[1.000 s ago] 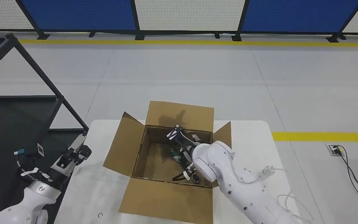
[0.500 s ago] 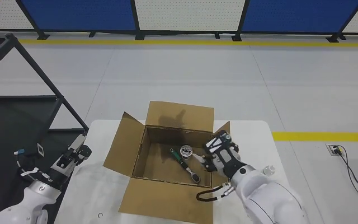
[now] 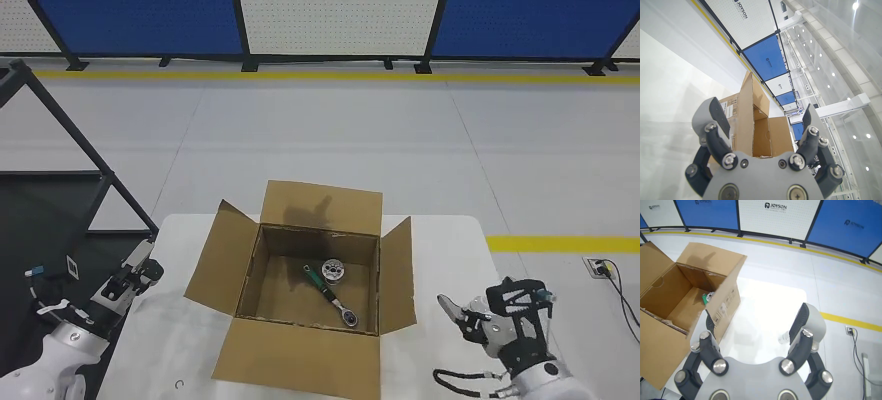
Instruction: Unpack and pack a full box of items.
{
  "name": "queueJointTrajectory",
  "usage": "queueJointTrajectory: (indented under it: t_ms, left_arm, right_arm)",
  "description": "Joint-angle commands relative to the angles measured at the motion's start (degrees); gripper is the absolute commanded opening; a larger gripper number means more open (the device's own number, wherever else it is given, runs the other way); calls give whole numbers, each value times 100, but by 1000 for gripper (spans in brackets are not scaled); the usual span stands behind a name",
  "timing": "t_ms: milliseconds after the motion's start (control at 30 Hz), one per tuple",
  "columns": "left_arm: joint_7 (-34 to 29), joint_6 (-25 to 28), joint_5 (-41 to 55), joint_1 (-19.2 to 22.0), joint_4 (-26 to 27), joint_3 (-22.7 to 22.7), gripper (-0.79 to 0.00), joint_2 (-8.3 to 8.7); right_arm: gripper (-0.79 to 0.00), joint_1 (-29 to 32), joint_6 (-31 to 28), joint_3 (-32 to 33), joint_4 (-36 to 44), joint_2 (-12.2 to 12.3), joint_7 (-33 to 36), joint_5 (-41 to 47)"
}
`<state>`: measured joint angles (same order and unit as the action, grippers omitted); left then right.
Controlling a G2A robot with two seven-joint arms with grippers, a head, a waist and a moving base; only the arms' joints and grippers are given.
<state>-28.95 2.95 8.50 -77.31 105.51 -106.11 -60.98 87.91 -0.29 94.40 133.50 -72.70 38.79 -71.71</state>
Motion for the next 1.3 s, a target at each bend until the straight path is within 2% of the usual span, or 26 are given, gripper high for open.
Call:
queueJointTrajectory:
  t_ms: [0, 167, 433, 800, 833, 867, 1000, 1033, 1267]
  left_arm:
    - [0, 0, 0, 0, 0, 0, 0, 0]
    - [0, 0, 0, 0, 0, 0, 0, 0]
    - [0, 0, 0, 0, 0, 0, 0, 0]
    - [0, 0, 0, 0, 0, 0, 0, 0]
    - [0, 0, 0, 0, 0, 0, 0, 0]
    - [0, 0, 0, 0, 0, 0, 0, 0]
    - [0, 0, 0, 0, 0, 0, 0, 0]
    - [0, 0, 0, 0, 0, 0, 0, 0]
    - [0, 0, 0, 0, 0, 0, 0, 0]
  right_arm:
    - [0, 47, 64, 135, -200, -1, 0, 170]
    - [0, -58, 234, 408, -962, 5, 86, 479]
    - [0, -843, 428, 192, -2332, 31, 627, 312]
    - [0, -1512, 252, 55, -3579, 51, 516, 570]
    - [-95, -1550, 243, 49, -3652, 53, 519, 588]
    - [-400, -1594, 255, 40, -3716, 55, 524, 600]
    - [-730, -1716, 202, -14, -3868, 65, 510, 623]
    - [-785, -1736, 194, -22, -3886, 68, 504, 630]
    - [-785, -1757, 171, -50, -3735, 86, 455, 667]
